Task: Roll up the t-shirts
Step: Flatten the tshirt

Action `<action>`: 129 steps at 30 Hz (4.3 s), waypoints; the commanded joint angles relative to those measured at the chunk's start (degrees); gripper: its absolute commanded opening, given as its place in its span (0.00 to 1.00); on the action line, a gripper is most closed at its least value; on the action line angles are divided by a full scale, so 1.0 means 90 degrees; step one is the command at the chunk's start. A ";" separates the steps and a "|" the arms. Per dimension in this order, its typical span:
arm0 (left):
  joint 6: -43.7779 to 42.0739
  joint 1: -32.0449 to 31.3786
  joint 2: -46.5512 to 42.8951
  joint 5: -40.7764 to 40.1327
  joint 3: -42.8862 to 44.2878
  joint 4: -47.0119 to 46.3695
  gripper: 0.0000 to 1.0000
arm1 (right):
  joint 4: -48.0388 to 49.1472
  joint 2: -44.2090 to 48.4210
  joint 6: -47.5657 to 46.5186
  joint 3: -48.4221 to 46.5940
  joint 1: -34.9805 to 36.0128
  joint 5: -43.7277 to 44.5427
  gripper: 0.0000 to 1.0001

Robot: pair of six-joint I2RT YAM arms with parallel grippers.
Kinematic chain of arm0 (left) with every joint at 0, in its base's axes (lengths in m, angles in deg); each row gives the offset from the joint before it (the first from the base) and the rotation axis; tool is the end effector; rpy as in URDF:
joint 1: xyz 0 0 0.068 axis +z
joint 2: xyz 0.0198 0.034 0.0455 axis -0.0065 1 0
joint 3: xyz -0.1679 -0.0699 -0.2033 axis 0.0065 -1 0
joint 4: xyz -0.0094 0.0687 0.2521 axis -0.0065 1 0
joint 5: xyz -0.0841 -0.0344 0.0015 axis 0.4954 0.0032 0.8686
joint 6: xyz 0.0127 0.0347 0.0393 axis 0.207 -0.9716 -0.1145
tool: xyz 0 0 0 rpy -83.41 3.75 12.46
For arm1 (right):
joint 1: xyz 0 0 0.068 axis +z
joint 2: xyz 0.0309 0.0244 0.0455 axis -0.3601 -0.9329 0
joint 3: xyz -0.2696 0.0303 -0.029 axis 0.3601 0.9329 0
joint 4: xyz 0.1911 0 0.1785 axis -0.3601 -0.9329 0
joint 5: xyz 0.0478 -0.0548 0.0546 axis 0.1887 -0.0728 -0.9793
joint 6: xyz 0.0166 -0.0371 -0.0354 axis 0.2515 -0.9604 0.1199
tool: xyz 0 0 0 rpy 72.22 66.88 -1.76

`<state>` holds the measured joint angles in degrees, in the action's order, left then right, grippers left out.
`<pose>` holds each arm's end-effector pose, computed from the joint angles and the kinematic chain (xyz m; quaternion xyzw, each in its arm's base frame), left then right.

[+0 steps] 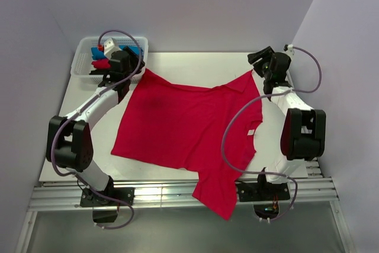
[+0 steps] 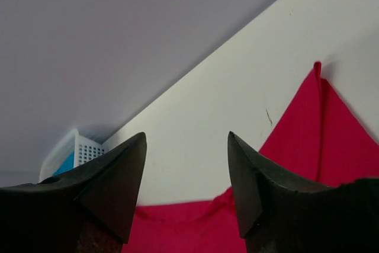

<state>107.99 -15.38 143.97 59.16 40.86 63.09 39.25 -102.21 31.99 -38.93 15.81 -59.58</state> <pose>0.3775 -0.0902 0.2988 -0.2812 0.7427 -0.1839 0.5792 0.3923 -0.0327 0.2737 0.2992 0.7190 0.2488 0.5759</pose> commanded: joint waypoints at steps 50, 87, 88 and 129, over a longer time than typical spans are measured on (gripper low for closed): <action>-0.0840 0.0691 0.3106 0.1072 0.3474 0.1746 0.40 | -0.0834 0.0783 -0.0363 0.1925 0.0892 0.0112 0.49; -0.0567 0.0008 -0.1044 0.1543 -0.0401 0.0926 0.58 | -0.2298 -0.1600 0.0887 -0.0302 0.0364 0.0532 0.44; -0.0412 -0.0041 -0.1161 0.1493 -0.0528 0.0897 0.57 | -0.2367 -0.1649 0.0877 -0.0399 0.0355 0.0494 0.44; 0.0283 0.0084 -0.2852 0.0935 -0.2443 0.2283 0.57 | -0.2582 -0.2042 0.0330 -0.2613 0.0218 -0.1519 0.56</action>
<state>109.04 -16.80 118.47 66.68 19.72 83.35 16.73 -130.16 37.65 -68.78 19.06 -72.59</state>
